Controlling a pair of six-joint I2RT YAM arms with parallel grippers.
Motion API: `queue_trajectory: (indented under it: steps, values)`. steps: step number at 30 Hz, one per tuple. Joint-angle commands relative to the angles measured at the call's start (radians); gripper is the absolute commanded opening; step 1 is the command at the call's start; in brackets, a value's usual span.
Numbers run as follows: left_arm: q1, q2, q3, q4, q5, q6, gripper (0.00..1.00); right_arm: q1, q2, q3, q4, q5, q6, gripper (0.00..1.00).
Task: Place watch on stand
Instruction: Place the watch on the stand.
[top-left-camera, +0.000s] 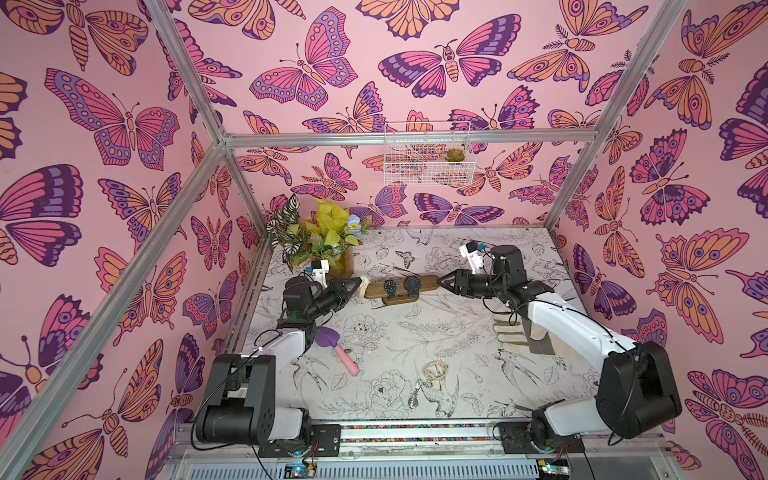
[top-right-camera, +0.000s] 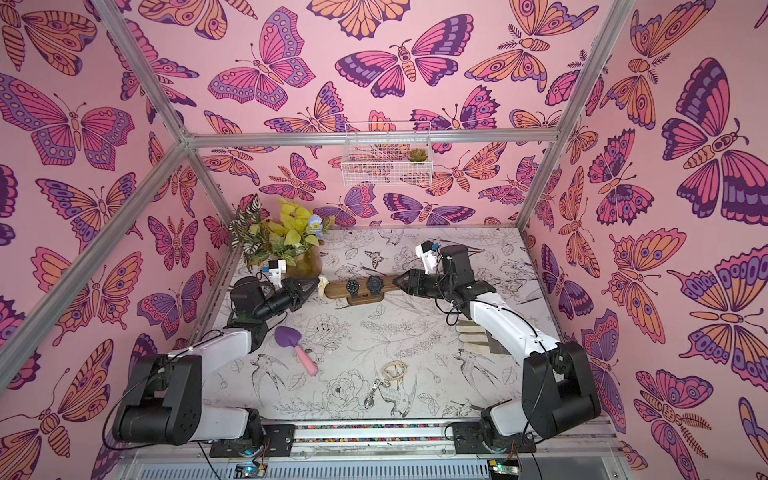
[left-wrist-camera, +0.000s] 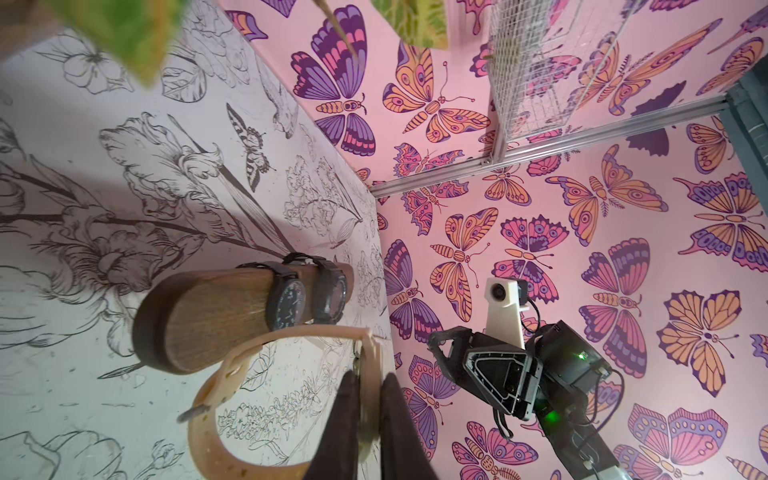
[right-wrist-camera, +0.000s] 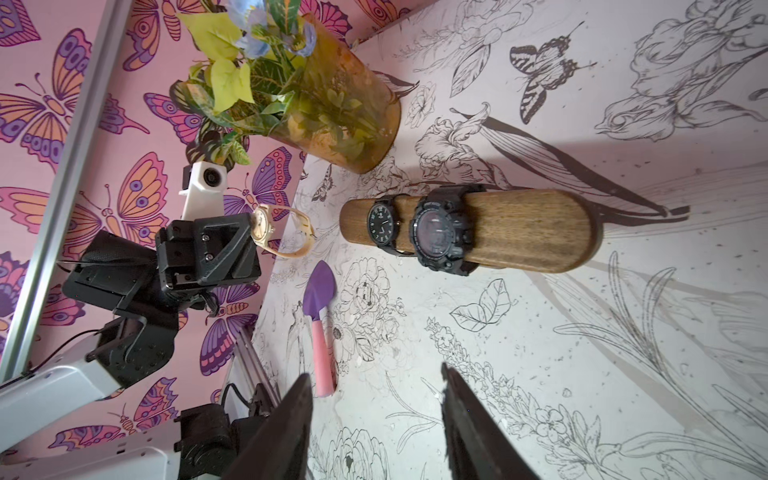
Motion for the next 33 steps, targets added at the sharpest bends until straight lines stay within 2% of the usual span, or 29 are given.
queue_trajectory:
  steps: [1, 9, 16, 33]
  values:
    - [0.008, 0.063, -0.001, 0.045, -0.001, 0.029, 0.00, -0.008, 0.019, 0.048, -0.034, 0.058, -0.036, 0.52]
    - [0.016, 0.213, 0.028, 0.150, 0.009, 0.001, 0.00, -0.007, 0.076, 0.069, -0.039, 0.075, -0.045, 0.51]
    - [0.014, 0.285, 0.051, 0.218, 0.016, -0.021, 0.00, -0.007, 0.125, 0.090, -0.033, 0.073, -0.047, 0.51]
    - [0.029, 0.231, 0.111, 0.010, -0.039, 0.103, 0.00, -0.008, 0.199, 0.134, -0.050, 0.073, -0.067, 0.51]
